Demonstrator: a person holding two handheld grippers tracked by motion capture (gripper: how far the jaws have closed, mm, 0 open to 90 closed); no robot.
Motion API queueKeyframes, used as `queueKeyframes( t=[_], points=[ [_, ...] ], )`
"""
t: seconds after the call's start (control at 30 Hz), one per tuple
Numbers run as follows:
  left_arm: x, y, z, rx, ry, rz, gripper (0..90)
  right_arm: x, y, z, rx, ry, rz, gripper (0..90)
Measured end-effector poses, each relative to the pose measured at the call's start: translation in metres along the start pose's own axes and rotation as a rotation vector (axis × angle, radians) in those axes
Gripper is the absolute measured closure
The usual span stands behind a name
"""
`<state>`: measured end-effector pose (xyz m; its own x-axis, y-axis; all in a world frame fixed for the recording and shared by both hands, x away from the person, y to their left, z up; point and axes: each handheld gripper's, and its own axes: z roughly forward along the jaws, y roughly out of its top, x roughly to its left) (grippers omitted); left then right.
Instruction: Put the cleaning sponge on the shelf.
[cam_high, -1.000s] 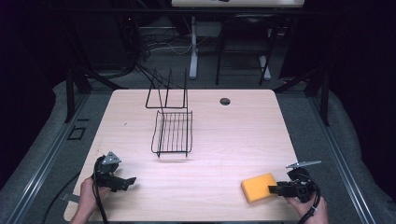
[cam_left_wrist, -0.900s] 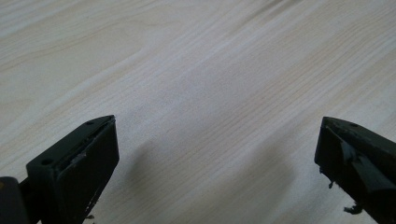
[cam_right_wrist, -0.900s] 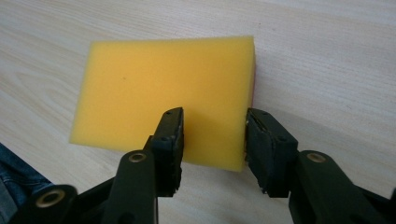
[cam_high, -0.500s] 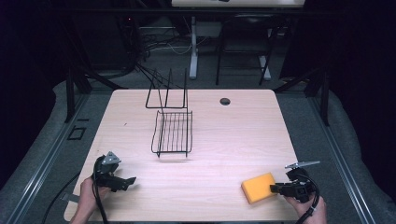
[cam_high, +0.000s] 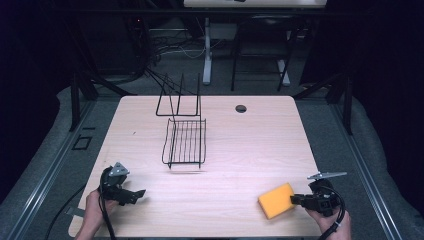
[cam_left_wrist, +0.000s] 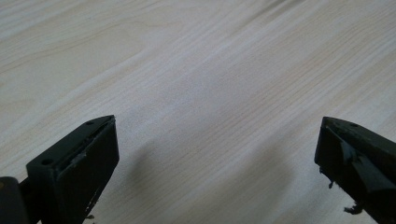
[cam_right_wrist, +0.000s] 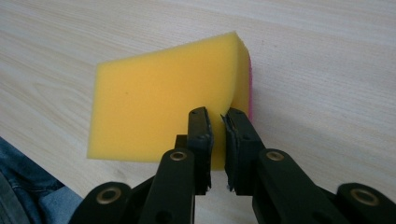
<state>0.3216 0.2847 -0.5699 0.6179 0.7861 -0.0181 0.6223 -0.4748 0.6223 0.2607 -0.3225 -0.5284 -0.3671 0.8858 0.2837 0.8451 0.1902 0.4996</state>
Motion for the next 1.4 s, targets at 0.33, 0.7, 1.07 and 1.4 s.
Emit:
queueKeyframes(
  t=[0.33,0.7,1.07,1.4],
  points=[
    [0.0,-0.001,0.0,-0.011,0.007,-0.008,0.1,0.005,0.003,-0.008,-0.023,-0.012,-0.006,84.1],
    [0.0,-0.001,0.0,-0.01,0.006,-0.01,0.1,0.013,0.007,-0.019,-0.051,-0.015,-0.023,85.2],
    [0.001,-0.001,0.0,-0.01,0.002,-0.019,0.1,0.022,0.015,-0.026,-0.068,-0.03,-0.046,85.2],
    [0.001,-0.002,0.002,-0.006,0.007,-0.018,0.2,0.024,0.023,-0.03,-0.071,-0.04,-0.058,85.2]
  ],
)
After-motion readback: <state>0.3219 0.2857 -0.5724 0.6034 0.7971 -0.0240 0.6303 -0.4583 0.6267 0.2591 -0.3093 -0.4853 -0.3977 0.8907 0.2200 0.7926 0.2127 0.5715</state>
